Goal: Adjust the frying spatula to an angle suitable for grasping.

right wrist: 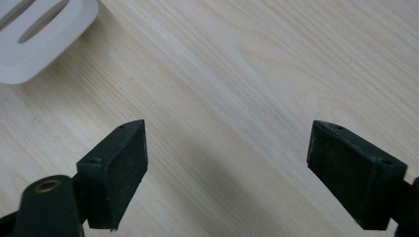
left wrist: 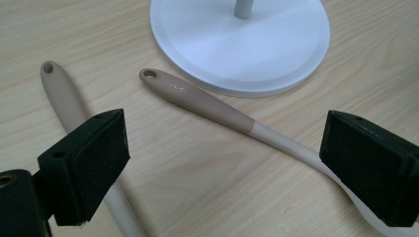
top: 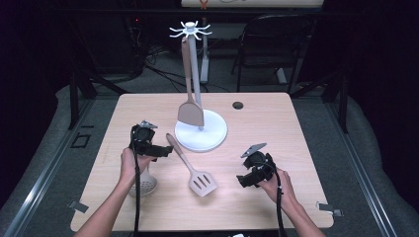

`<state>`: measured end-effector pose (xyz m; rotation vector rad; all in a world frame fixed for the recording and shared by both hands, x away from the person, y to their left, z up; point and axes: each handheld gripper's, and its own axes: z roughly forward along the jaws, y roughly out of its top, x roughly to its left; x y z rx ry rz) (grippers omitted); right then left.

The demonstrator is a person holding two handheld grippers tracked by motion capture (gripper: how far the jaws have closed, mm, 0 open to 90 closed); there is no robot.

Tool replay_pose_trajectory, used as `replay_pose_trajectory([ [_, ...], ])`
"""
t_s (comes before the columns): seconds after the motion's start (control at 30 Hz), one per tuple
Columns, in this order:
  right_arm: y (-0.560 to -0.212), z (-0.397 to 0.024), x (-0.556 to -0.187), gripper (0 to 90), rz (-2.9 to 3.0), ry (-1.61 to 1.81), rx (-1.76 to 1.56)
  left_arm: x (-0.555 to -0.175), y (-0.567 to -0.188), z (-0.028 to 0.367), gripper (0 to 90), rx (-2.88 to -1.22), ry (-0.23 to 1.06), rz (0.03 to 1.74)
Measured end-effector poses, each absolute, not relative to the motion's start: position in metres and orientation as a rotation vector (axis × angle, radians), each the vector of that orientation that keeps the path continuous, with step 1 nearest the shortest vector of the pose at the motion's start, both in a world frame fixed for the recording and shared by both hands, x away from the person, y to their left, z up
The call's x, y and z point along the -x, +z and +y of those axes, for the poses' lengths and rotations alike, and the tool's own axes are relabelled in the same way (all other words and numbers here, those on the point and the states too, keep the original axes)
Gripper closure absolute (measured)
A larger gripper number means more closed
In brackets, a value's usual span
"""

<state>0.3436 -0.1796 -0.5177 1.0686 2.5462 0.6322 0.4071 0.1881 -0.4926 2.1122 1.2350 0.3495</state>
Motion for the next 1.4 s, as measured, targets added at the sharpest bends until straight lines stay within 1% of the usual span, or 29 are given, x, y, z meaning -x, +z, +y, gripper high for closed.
replay_pose_trajectory([
  [0.03,-0.519,-0.178,-0.344,21.0,2.545,0.657,-1.081,-0.408,-0.494,0.188,4.5,-2.109,0.346,1.240],
  [0.07,-0.519,-0.178,-0.344,21.0,2.545,0.657,-1.081,-0.409,-0.495,0.188,4.5,-2.114,0.338,1.245],
  [0.23,-0.515,-0.172,-0.343,52.6,2.572,0.705,-1.074,-0.412,-0.501,0.185,2.9,-2.129,0.322,1.261],
  [0.27,-0.515,-0.172,-0.343,52.6,2.572,0.705,-1.074,-0.412,-0.501,0.185,2.7,-2.129,0.322,1.261],
  [0.3,-0.512,-0.168,-0.342,67.7,2.583,0.758,-1.057,-0.412,-0.502,0.184,2.3,-2.133,0.324,1.262],
  [0.37,-0.509,-0.163,-0.340,80.0,2.587,0.791,-1.032,-0.412,-0.504,0.182,2.3,-2.141,0.318,1.263],
  [0.4,-0.509,-0.163,-0.340,80.0,2.587,0.791,-1.032,-0.412,-0.504,0.182,2.3,-2.141,0.318,1.263],
  [0.47,-0.507,-0.156,-0.338,87.8,2.590,0.857,-1.022,-0.412,-0.504,0.181,2.4,-2.140,0.319,1.263],
  [0.5,-0.505,-0.151,-0.336,90.0,2.591,0.885,-1.002,-0.412,-0.504,0.181,2.5,-2.140,0.316,1.265],
  [0.6,-0.501,-0.131,-0.330,90.0,2.622,0.968,-0.947,-0.413,-0.505,0.180,2.7,-2.140,0.307,1.276],
  [0.87,-0.507,-0.092,-0.311,90.0,2.729,0.976,-0.800,-0.413,-0.508,0.179,4.0,-2.137,0.287,1.292],
  [1.17,-0.522,-0.082,-0.309,90.0,2.794,0.888,-0.764,-0.411,-0.511,0.175,5.8,-2.139,0.257,1.301],
  [1.3,-0.529,-0.080,-0.310,90.0,2.820,0.857,-0.765,-0.411,-0.514,0.170,8.0,-2.144,0.235,1.295],
  [1.4,-0.540,-0.078,-0.310,90.0,2.846,0.833,-0.786,-0.410,-0.517,0.164,10.3,-2.154,0.228,1.289],
])
